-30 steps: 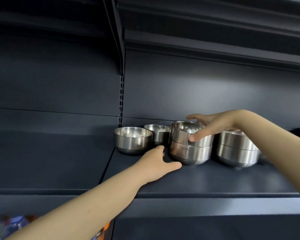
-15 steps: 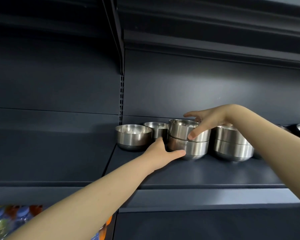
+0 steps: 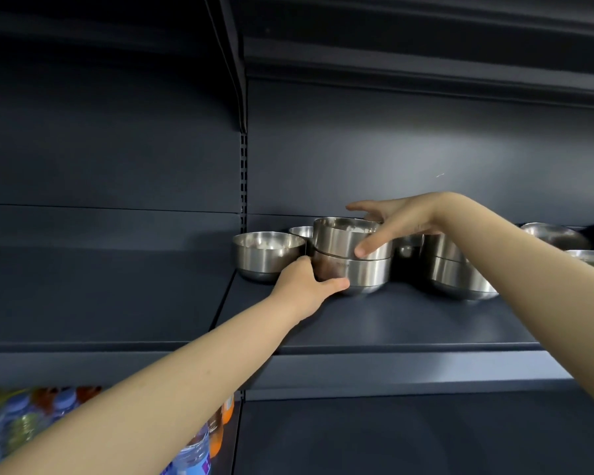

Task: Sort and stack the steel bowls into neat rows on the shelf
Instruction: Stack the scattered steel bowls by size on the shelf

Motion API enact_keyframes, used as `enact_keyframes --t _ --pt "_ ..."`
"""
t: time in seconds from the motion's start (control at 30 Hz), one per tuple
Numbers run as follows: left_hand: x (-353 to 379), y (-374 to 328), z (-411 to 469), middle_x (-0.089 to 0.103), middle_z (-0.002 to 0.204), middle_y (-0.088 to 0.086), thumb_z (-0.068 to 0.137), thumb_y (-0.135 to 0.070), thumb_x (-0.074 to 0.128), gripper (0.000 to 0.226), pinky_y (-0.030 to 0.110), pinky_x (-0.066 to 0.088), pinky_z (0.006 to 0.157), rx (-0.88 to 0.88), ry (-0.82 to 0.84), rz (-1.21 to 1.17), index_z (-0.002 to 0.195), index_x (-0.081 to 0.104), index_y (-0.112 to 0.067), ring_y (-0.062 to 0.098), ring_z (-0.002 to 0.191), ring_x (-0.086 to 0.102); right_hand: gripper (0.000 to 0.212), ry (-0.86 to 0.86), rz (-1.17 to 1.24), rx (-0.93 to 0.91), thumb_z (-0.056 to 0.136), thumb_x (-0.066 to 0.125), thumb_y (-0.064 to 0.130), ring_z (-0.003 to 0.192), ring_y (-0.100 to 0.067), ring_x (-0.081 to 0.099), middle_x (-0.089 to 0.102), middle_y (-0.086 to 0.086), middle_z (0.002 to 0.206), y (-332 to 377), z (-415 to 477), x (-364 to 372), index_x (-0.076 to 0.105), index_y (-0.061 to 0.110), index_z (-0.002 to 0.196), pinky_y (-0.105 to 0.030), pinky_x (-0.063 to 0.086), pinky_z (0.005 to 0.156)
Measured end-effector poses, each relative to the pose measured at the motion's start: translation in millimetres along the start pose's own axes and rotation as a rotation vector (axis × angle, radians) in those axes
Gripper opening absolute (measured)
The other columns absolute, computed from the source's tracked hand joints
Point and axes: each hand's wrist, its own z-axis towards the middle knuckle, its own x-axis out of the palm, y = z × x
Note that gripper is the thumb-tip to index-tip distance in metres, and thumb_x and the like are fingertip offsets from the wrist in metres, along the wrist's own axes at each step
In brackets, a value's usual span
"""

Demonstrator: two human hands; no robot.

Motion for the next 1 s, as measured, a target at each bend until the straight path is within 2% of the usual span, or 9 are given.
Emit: enact_keyframes --t 0.13,0.27,0.33,0.43,0.6,0.7,0.77,0.87,1.0 --pt "-4 -1 -11 0.063 0.111 -0.001 0.08 -0.044 0.074 0.048 0.028 0.049 0.086 -0.025 -0.031 0.042 0.112 0.056 -0.013 0.016 0.1 0.059 0.126 0.005 -0.008 -0.019 0.053 0.085 0.062 0.149 -0.014 0.011 0.009 0.002 0.163 -10 -7 -7 0.008 0.044 0.151 -0.038 0.015 0.121" --pt "-2 -1 -32 0.061 0.099 -0.007 0.082 -0.041 0.073 0.038 0.008 0.04 0.064 0.028 -0.06 0.1 0.106 0.058 -0.017 0.005 0.086 0.056 0.126 -0.012 -0.064 0.065 0.039 0.081 0.069 0.149 -0.016 0.015 0.016 0.005 0.162 -40 -33 -33 0.02 0.049 0.148 -0.044 0.016 0.12" --pt "4 -7 -40 0.063 0.102 -0.01 0.082 -0.042 0.072 0.036 0.008 0.042 0.07 0.062 -0.026 0.11 0.108 0.063 -0.02 0.001 0.09 0.058 0.124 -0.026 -0.076 0.11 0.036 0.082 0.072 0.148 -0.017 0.017 0.02 0.007 0.16 -59 -47 -45 0.027 0.051 0.144 -0.047 0.015 0.12" --pt "24 -23 -40 0.062 0.117 -0.01 0.081 -0.044 0.072 0.048 0.018 0.046 0.093 0.088 0.107 0.081 0.122 0.06 -0.022 0.003 0.104 0.059 0.117 -0.061 -0.059 0.13 0.038 0.081 0.069 0.147 -0.018 0.018 0.024 0.005 0.158 -85 -63 -59 0.032 0.049 0.142 -0.044 0.012 0.121" --pt "72 -58 -27 0.046 0.146 -0.007 0.083 -0.047 0.069 0.074 0.02 0.037 0.102 0.099 0.226 0.03 0.146 0.039 -0.021 0.007 0.127 0.049 0.113 -0.053 -0.02 0.118 0.043 0.079 0.068 0.146 -0.016 0.022 0.026 0.002 0.158 -120 -68 -70 0.032 0.045 0.143 -0.04 0.016 0.12" --pt "101 -76 -13 0.03 0.156 -0.007 0.082 -0.052 0.068 0.089 0.025 0.035 0.107 0.061 0.228 -0.055 0.153 0.022 -0.023 0.009 0.135 0.042 0.102 -0.008 -0.022 0.106 0.06 0.082 0.06 0.144 -0.015 0.026 0.026 -0.001 0.158 -136 -63 -73 0.031 0.041 0.146 -0.026 0.029 0.106" --pt "116 -84 -3 0.026 0.157 -0.009 0.08 -0.055 0.069 0.096 0.03 0.032 0.112 0.036 0.195 -0.091 0.154 0.016 -0.026 0.011 0.139 0.036 0.099 0.017 -0.03 0.08 0.063 0.081 0.055 0.142 -0.013 0.029 0.028 0.0 0.157 -144 -62 -77 0.031 0.04 0.146 -0.023 0.032 0.098" --pt "134 -94 8 0.042 0.141 -0.019 0.082 -0.048 0.07 0.083 0.022 0.031 0.103 0.029 0.164 -0.152 0.151 0.026 -0.032 0.008 0.137 0.038 0.098 0.056 -0.061 0.041 0.059 0.075 0.058 0.141 -0.013 0.031 0.03 0.003 0.156 -153 -60 -84 0.03 0.042 0.145 -0.023 0.031 0.1" --pt "147 -102 15 0.052 0.132 -0.017 0.082 -0.043 0.072 0.071 0.02 0.033 0.093 0.009 0.062 -0.198 0.144 0.039 -0.031 0.001 0.116 0.046 0.102 0.097 -0.102 -0.001 0.057 0.075 0.065 0.14 -0.019 0.034 0.035 0.006 0.153 -167 -58 -89 0.03 0.043 0.145 -0.031 0.027 0.114"
